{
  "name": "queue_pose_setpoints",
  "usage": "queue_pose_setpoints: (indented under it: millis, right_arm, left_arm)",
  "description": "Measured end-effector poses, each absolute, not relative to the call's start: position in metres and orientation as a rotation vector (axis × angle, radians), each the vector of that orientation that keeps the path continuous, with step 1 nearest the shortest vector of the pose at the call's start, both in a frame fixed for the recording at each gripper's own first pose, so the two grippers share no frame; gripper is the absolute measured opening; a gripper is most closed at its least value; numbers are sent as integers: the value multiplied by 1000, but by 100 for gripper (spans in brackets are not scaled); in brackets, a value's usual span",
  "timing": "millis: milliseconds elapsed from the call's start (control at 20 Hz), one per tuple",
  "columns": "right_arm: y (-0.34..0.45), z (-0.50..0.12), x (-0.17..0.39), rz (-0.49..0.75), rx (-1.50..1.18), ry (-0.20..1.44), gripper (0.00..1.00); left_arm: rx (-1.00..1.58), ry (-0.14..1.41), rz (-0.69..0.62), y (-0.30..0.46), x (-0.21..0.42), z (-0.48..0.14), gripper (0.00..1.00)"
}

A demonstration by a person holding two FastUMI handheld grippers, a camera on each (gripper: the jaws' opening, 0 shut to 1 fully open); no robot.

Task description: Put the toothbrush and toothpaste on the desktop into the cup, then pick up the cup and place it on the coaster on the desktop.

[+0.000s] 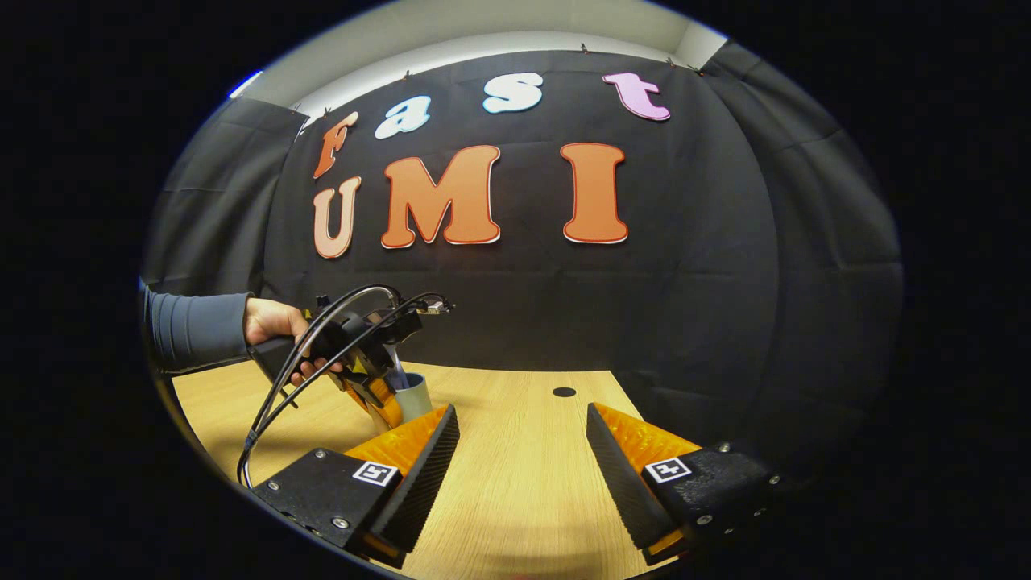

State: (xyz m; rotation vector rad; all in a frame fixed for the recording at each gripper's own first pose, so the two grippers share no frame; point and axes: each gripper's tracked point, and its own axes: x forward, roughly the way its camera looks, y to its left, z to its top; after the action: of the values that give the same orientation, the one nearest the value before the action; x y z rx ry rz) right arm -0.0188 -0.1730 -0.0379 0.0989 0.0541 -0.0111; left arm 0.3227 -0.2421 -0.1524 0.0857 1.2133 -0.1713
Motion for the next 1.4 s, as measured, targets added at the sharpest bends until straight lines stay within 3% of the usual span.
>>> queue_pose_setpoints:
  millis: [250,350,500,650,750,1050,1400]
  right_arm:
    - [-176,-50,-18,-15,123,88,96]
    - [-174,-53,-18,-13,134,98,96]
    - [-170,-53,-18,-12,136,107,97]
    - [-162,-49,-18,-9,131,116,97]
    - [-156,-45,-17,-5,124,119,97]
    - [-125,-19,-10,-6,126,67,96]
    - [-70,22,1,9,83,-31,97]
  left_arm:
    - [112,1235,-180,-240,326,-173,30]
    - [145,1211,-189,-244,337,-176,35]
    - [138,1173,-200,-251,357,-174,78]
    - [156,1064,-184,-224,366,-153,88]
    - [168,986,-191,-231,360,-134,99]
    - [259,661,-114,-211,400,-99,100]
    - [178,230,-29,-209,404,-64,100]
